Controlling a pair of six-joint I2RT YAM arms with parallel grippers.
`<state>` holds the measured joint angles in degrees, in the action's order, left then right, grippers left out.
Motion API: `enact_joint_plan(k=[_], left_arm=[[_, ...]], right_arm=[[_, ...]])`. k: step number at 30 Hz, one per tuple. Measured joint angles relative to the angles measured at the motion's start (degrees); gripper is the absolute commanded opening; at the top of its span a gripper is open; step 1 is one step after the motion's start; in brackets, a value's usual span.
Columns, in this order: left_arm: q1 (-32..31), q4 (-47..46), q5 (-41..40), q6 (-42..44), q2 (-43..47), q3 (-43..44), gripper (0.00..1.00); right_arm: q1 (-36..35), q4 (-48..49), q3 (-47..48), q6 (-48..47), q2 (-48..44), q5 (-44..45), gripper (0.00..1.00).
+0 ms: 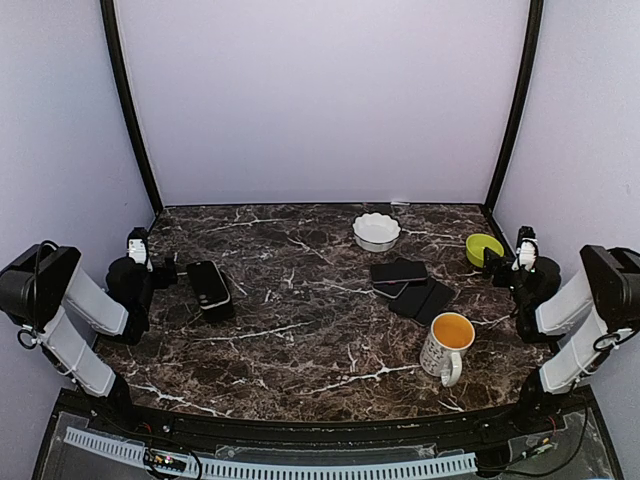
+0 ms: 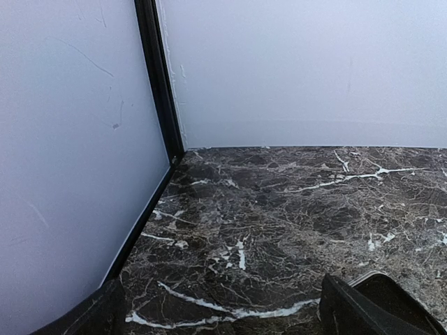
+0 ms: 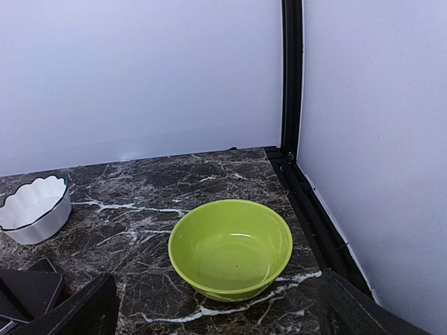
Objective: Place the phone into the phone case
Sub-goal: Pick up the phone case.
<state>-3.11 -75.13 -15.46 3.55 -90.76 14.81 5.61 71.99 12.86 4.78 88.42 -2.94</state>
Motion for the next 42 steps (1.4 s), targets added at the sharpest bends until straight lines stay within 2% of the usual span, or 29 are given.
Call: enact_joint_plan(k=[15, 19, 22, 26, 28, 30, 32, 36, 39, 41, 42], left_arm=[[0.3, 1.8, 2.4, -0.8, 0.1, 0.0, 0.99], [-3.0, 5.5, -3.1, 1.1, 1.5, 1.7, 0.99], [-8.2, 17.0, -10.2, 3.3, 3.7, 10.4, 0.99], [-11.1, 33.5, -11.6, 3.0, 8.2, 23.1, 0.94], [-11.1, 42.3, -10.3, 1.3, 10.4, 28.3, 0.88], [-11.1, 50.9, -7.8, -1.6, 11.7, 33.0, 0.76], [-11.0, 59.9, -4.9, -5.6, 12.0, 37.5, 0.70], [-11.0, 76.7, 1.1, -13.7, 11.7, 44.2, 0.71], [-10.6, 84.9, 4.1, -20.6, 11.1, 45.2, 0.72], [-9.0, 88.4, 6.1, -25.2, 10.0, 44.7, 0.67], [-7.9, 89.4, 6.8, -27.0, 9.3, 44.3, 0.59]], right_arm=[[0.0, -0.2, -0.1, 0.3, -0.4, 1.1, 0.98], [0.0, -6.2, -0.2, 1.2, -8.2, 4.3, 0.98], [0.1, -13.8, 2.5, 3.1, -16.7, 5.1, 0.98], [0.3, -24.8, 11.9, 5.8, -21.2, -0.5, 0.98], [0.3, -31.8, 19.0, 7.1, -20.9, -5.2, 0.94], [0.3, -39.3, 26.7, 8.2, -20.0, -10.3, 0.89], [-1.0, -47.0, 33.4, 9.2, -19.3, -11.7, 0.86], [-9.0, -63.7, 43.6, 9.3, -17.4, -3.3, 0.84], [-14.8, -72.4, 45.8, 9.3, -16.0, 4.0, 0.84], [-17.8, -77.9, 45.9, 9.2, -14.8, 8.7, 0.84], [-18.4, -79.5, 45.9, 9.3, -14.2, 10.0, 0.84]])
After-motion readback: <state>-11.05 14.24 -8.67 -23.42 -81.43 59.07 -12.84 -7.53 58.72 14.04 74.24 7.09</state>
